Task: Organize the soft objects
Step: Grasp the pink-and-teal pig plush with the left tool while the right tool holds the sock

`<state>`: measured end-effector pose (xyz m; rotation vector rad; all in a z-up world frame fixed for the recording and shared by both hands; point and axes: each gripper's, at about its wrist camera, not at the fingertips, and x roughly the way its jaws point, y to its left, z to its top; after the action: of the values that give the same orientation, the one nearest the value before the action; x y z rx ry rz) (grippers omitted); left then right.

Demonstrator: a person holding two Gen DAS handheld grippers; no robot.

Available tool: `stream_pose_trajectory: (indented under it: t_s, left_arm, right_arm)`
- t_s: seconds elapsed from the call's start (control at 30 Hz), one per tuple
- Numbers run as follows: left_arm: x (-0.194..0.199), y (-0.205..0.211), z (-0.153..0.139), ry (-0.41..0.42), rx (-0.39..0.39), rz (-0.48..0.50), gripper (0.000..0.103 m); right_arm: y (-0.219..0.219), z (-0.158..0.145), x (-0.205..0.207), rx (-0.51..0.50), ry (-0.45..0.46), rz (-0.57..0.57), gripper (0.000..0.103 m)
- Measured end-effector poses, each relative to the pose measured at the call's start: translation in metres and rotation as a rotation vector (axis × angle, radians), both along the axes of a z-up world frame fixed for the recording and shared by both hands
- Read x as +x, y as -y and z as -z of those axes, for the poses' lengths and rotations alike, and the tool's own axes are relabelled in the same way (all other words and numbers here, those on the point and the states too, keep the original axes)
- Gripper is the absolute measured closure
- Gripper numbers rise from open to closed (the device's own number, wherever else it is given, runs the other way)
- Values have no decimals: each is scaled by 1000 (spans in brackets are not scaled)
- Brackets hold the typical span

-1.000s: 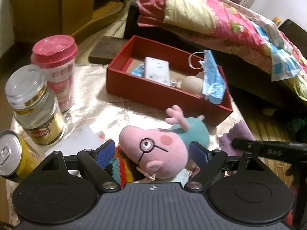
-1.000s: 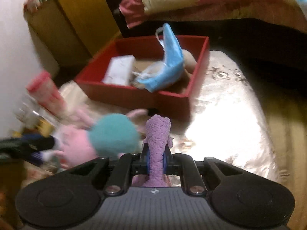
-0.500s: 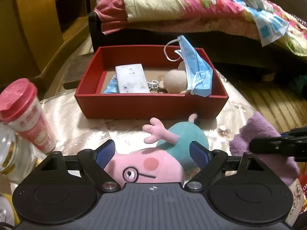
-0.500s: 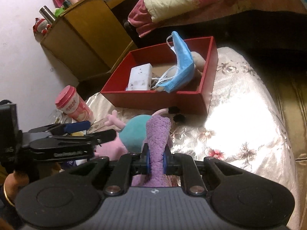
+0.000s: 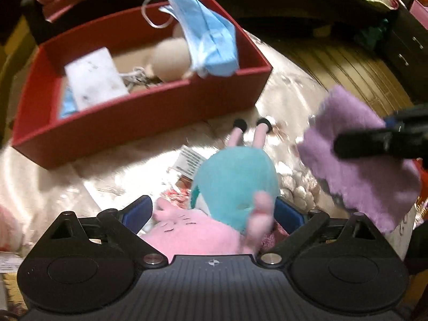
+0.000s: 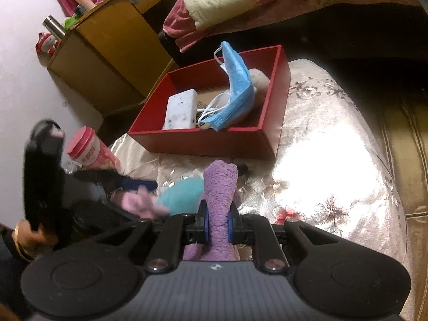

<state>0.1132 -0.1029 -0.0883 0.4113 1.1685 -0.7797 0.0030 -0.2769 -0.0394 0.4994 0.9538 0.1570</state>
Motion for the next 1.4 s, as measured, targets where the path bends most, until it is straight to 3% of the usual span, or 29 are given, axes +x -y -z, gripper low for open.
stream_pose_trajectory:
  t_s: [0.1,0.3,0.5,0.57,0.7,0.8,0.93,1.0,1.13,1.27,1.3,1.4]
  left_arm:
    - [-3,9,8,-11,-3,6,17]
    - [-22,14,10,79,0,15,18]
    - [-31,-2,2,86,-5,-153,37]
    - [-32,-15,-3,65,-47,-209,37]
    - [-36,-53,-14,-55,-188,-358,37]
    - [-49,-75,-26,-27,-215,-445,38]
    - [-50,-120,-33,-171,-457,-602,37]
    - [-57,-131,-44,-144,-503,-622,38]
    - [-79,-130,-74,31,-448,-599,37]
    - [-79,-135,-60,-80,-494,-642,37]
    - [-82,-135,-54,-80,-469,-643,38]
    - [-96,-113,-48,53,-294,-576,38]
  right_arm:
    - [-1,-3,0,-5,10,-2,103]
    - [0,-1,0,-1,1,9,103]
    - [2,-8,-2,6,27,15,103]
    - [1,-12,-2,7,37,15,103]
    - [-3,-15,-4,7,50,5,103]
    - [-10,-16,-3,2,51,-17,103]
    - [-21,-15,-1,-5,55,-43,103]
    - [-28,-15,0,-14,55,-59,103]
    - [-36,-16,0,-18,64,-82,103]
    - [-40,-14,1,-24,57,-91,103]
    - [-42,-12,1,-30,55,-94,103]
    - [-44,-11,0,-30,51,-104,103]
